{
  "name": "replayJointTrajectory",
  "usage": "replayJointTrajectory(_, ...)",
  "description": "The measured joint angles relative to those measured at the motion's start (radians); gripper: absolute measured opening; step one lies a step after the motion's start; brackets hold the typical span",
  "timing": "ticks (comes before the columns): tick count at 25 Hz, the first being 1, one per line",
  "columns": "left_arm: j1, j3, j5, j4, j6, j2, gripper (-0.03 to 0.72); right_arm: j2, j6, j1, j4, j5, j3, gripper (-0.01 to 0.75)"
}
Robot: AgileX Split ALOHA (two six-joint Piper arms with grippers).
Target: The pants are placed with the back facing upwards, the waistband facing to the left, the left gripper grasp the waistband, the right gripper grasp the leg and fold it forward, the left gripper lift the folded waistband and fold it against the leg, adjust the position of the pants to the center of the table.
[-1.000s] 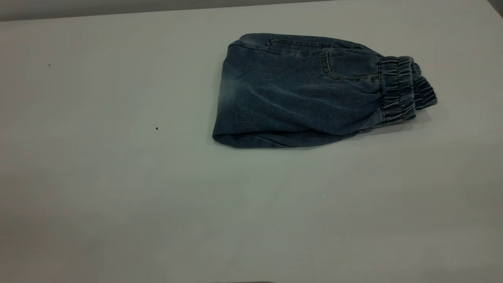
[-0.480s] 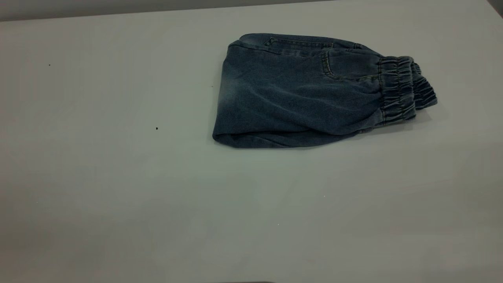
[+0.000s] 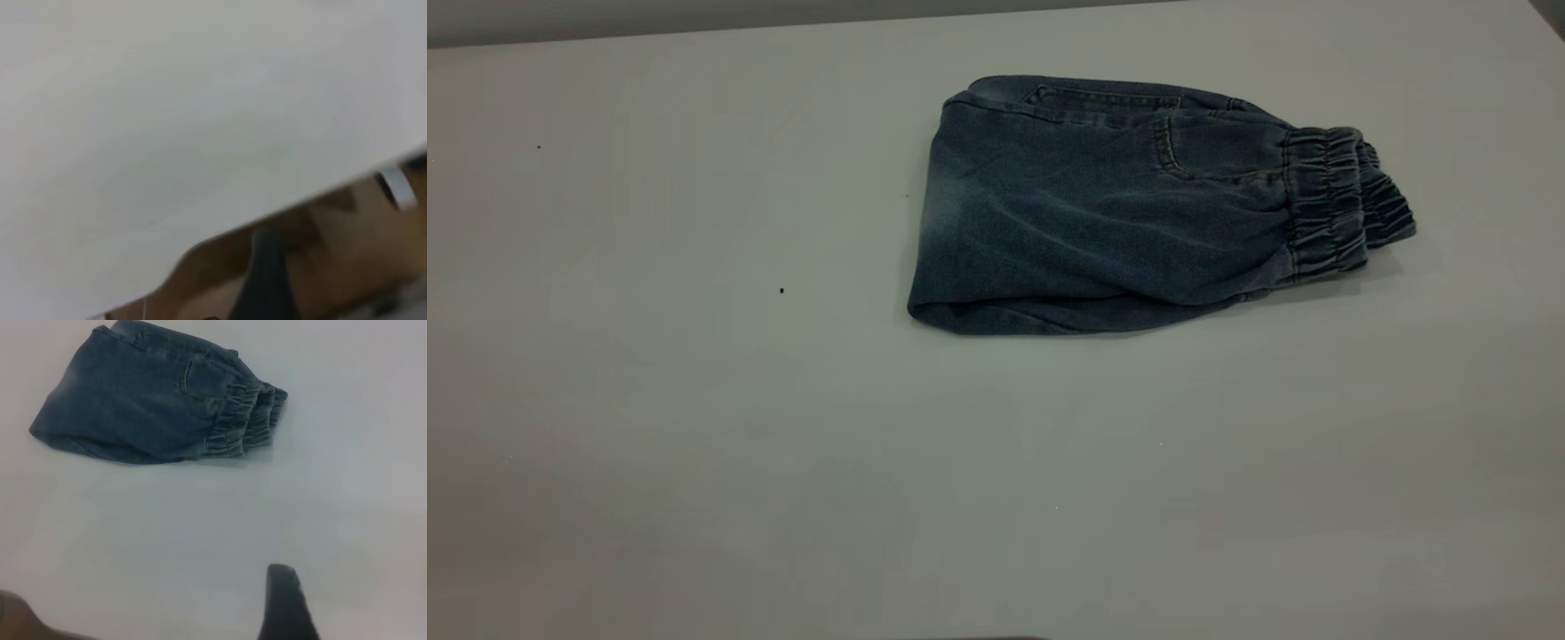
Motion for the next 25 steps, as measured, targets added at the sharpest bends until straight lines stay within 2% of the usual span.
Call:
replayJointTrajectory(2,0.111,0.0,0.0,0.0,0.0,-0.04,0.535,0.0,0.0,0.0,0.0,0.0,0.0,0.388)
replayJointTrajectory(4,0.184,0.0,0.0,0.0,0.0,-0.09,0.535,0.0,0.0,0.0,0.0,0.0,0.0,0.388)
replayJointTrajectory(7,0.243,0.0,0.001,0.0,0.0,-0.147,0.535,0.0,0.0,0.0,0.0,0.0,0.0,0.388)
replayJointTrajectory(21,0.258,0.0,0.002,0.0,0.001,-0.157,0.535,0.0,0.001,0.0,-0.006,0.0,0.0,0.388)
replayJointTrajectory(25,0.258,0.0,0.002,0.0,0.001,-0.157,0.535,0.0,0.098,0.0,-0.084,-0.005,0.0,0.388)
